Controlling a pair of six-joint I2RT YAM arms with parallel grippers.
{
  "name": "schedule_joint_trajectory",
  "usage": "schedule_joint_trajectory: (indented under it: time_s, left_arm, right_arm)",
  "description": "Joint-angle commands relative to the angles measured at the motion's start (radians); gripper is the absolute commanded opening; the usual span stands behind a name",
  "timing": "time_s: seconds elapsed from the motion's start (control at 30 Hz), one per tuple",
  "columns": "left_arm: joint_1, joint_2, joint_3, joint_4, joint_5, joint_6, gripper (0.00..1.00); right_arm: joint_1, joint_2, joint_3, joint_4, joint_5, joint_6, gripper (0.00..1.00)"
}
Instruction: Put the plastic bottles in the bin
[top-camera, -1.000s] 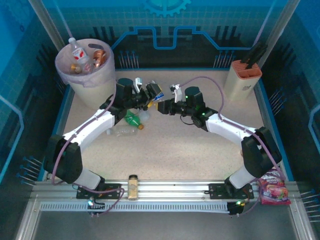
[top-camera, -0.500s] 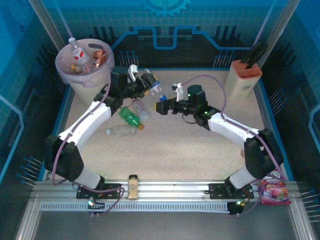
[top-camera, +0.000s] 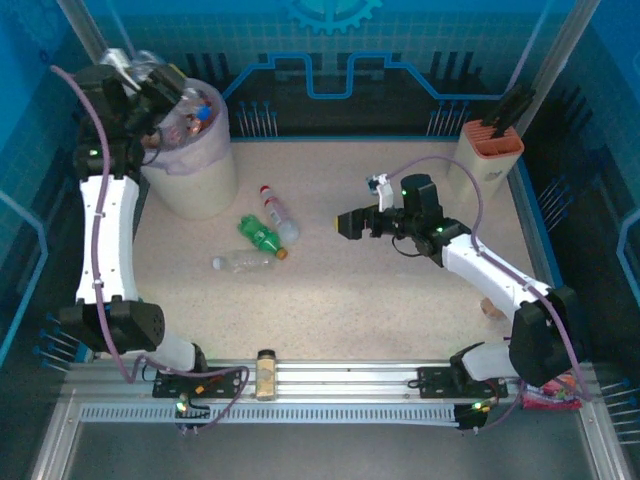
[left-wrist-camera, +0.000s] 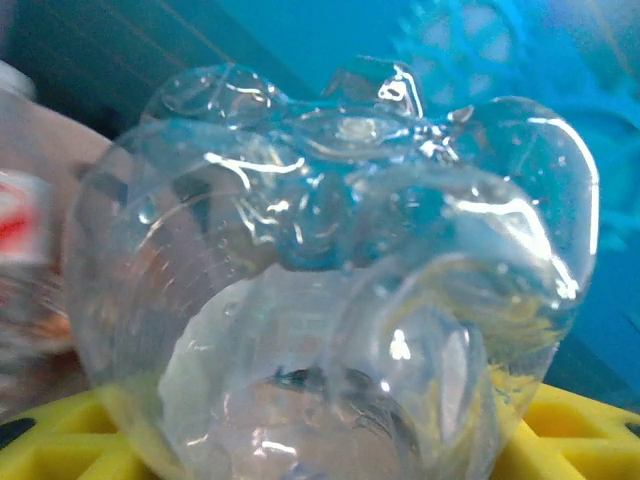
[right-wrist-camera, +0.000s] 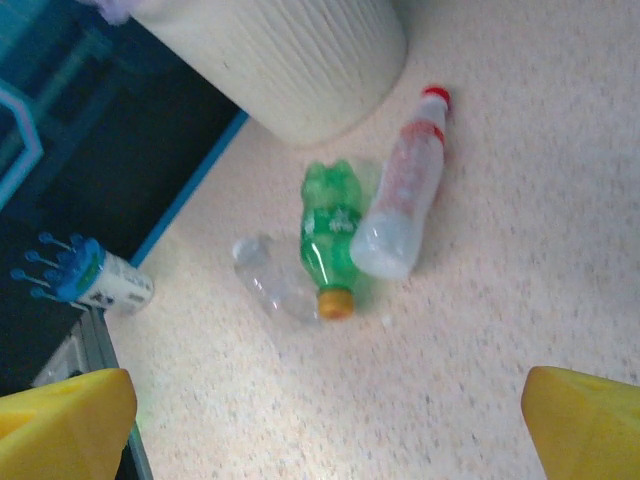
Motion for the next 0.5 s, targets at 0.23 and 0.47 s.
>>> schedule_joint_trajectory:
  time_s: [0.23, 0.47]
  left_arm:
    - [0.143, 0.211, 0.217, -0.207, -0.29, 0.252, 0.58]
    - [0.15, 0.323, 0.254, -0.259, -0.29, 0.316, 0.61]
  right_arm:
    - [0.0, -0.013, -0.044, -0.117, 0.001, -0.073, 1.0]
    - [0.015, -0.007, -0.058, -0.13, 0.024, -0.082, 1.0]
